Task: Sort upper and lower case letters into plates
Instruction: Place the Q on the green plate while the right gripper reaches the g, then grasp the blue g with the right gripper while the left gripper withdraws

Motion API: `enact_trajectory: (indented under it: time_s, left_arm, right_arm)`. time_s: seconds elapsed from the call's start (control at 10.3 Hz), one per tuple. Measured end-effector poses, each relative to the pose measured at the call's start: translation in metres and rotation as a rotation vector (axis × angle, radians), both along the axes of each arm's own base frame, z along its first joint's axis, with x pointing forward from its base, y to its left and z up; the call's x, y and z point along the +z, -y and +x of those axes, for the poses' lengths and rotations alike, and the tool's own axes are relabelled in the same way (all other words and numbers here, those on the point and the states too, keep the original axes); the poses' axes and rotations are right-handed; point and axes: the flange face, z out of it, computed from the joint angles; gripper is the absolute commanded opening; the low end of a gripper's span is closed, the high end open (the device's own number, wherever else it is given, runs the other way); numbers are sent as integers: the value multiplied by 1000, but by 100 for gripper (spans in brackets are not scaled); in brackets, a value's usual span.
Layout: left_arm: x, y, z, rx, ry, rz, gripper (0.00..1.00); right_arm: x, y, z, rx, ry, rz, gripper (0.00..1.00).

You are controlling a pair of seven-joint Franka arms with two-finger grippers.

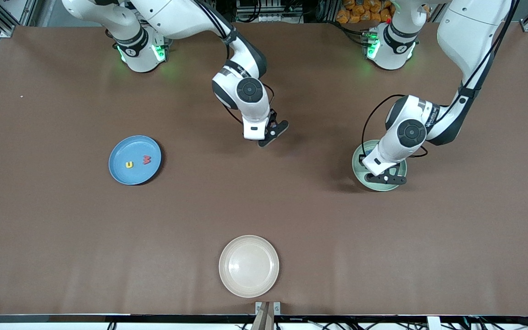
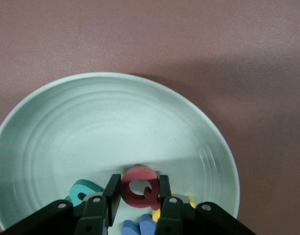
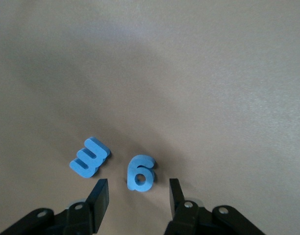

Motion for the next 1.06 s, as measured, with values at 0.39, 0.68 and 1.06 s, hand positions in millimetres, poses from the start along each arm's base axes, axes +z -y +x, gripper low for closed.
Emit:
enact_trajectory:
  time_s: [0.39,0.68,1.06]
  left_arm:
    - [-2,-10,2,-6,-2,5,99]
    - [0,-9,3,-10,7,1,100]
    - [11,-16,9,-49,30,1,100]
  right_arm:
    - [-5,-3,-5,17,-1,-8,55]
    - [-10,-2,-6,18,-3,-17,54]
    - [-16,-2,-6,10,2,-31,47]
